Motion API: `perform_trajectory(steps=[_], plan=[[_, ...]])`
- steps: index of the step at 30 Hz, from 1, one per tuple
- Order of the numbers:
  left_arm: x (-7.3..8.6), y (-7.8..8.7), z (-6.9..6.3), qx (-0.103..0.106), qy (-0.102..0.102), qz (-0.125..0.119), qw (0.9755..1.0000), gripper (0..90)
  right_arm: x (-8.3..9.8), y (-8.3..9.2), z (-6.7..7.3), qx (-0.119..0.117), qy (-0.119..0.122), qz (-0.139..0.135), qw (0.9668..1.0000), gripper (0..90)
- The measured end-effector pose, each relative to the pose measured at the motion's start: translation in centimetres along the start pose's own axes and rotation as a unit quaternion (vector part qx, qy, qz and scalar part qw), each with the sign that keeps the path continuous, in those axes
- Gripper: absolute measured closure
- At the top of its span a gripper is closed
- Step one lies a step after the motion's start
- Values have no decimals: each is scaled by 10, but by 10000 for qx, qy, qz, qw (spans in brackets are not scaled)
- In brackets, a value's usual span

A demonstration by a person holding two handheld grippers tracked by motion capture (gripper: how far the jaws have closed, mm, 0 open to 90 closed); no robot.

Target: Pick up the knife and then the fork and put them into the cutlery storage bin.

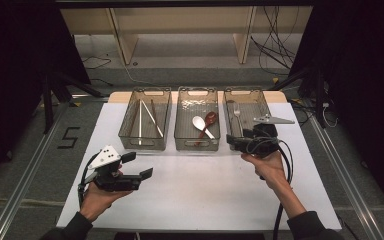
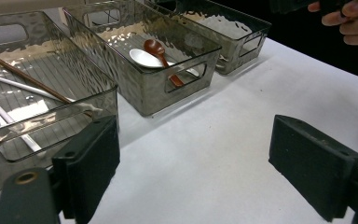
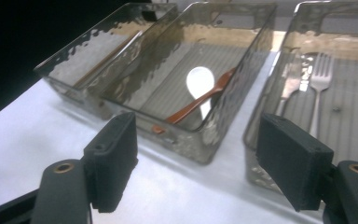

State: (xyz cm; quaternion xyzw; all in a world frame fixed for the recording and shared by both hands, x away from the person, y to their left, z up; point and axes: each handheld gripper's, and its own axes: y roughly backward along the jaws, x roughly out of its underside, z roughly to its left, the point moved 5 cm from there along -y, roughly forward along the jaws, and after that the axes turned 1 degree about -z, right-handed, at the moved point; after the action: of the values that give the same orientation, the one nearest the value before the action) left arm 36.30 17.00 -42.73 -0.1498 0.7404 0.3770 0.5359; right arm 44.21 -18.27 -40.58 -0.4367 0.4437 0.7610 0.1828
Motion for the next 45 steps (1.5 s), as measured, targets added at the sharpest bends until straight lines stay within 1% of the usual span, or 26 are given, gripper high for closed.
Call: perform_trajectory(steps=[5, 7, 10, 13, 16, 19, 25, 27, 29, 35, 39, 45], plan=[[0, -1, 0, -4, 0, 5, 10000, 156, 6, 5, 9, -133, 94, -88, 9998, 293], [0, -1, -1, 2, -9, 10, 10000, 156, 9, 9, 13, -242, 90, -105, 9996, 291], [0, -1, -1, 14, 9, 3, 10000, 156, 13, 14, 18, -301, 132, -163, 9993, 289], [1, 0, -1, 7, 3, 1, 10000, 156, 19, 17, 22, -345, 167, -203, 9991, 286], [1, 1, -1, 23, 14, -10, 10000, 156, 24, 19, 25, -330, 235, -200, 9990, 277], [1, 2, -1, 32, -2, -15, 10000, 156, 27, 23, 29, -387, 278, -247, 9986, 261], [1, 3, 0, 41, 28, -33, 10000, 156, 38, 32, 38, -462, 380, -329, 9977, 253], [1, 3, 0, 47, 29, -27, 10000, 156, 41, 35, 39, -451, 460, -381, 9972, 252], [1, 3, -1, 66, 39, -24, 10000, 156, 44, 38, 39, -445, 444, -419, 9971, 252], [1, 3, -3, 107, 66, -25, 9999, 155, 56, 47, 35, -363, 481, -396, 9974, 242], [1, 3, -5, 120, 50, -16, 9999, 156, 59, 52, 34, -334, 498, -445, 9972, 238], [1, 3, -6, 149, 59, -18, 9999, 155, 62, 55, 34, -292, 550, -474, 9969, 236]])
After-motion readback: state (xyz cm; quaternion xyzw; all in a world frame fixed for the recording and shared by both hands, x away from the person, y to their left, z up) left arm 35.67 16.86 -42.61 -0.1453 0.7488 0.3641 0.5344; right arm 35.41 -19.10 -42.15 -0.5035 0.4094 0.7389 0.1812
